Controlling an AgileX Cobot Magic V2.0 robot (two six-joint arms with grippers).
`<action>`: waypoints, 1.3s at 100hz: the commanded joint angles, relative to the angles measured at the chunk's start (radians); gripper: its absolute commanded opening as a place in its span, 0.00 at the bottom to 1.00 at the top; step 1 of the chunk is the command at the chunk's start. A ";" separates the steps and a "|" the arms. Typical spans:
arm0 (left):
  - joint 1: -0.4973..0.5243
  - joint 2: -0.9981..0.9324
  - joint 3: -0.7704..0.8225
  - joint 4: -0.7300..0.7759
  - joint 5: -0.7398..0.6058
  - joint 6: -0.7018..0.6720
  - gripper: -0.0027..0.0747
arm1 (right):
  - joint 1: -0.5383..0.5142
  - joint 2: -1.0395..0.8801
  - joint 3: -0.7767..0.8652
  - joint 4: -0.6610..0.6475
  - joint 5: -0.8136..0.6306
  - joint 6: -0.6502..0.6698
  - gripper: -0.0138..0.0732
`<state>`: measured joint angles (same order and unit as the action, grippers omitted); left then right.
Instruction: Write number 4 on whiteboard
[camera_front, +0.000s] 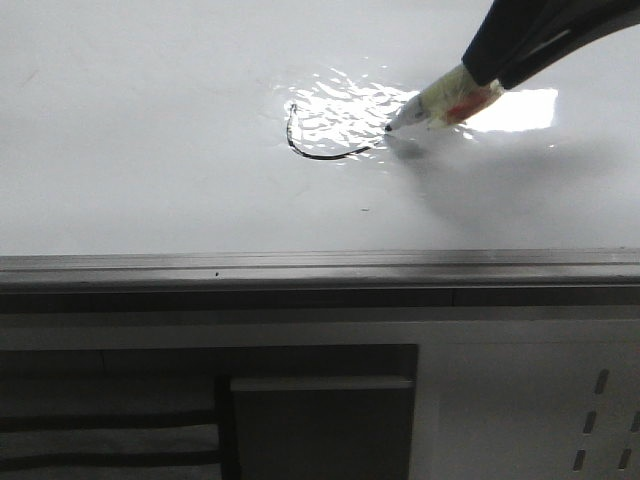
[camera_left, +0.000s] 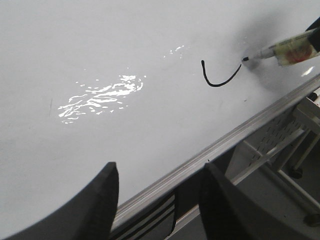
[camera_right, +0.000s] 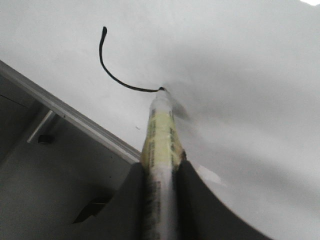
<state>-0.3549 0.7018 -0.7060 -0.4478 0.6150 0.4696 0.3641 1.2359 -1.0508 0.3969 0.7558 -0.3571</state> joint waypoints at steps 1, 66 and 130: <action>0.005 0.001 -0.027 -0.021 -0.068 -0.011 0.48 | 0.029 -0.041 -0.028 0.043 -0.062 -0.027 0.11; 0.005 0.016 -0.049 -0.043 -0.003 0.106 0.48 | 0.109 0.034 -0.056 0.000 -0.009 -0.088 0.11; -0.355 0.554 -0.389 -0.222 0.165 0.694 0.48 | 0.231 -0.161 -0.073 -0.001 0.109 -0.676 0.11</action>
<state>-0.6657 1.2180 -1.0228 -0.6213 0.8213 1.1397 0.5912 1.0923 -1.0910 0.3768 0.9037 -1.0185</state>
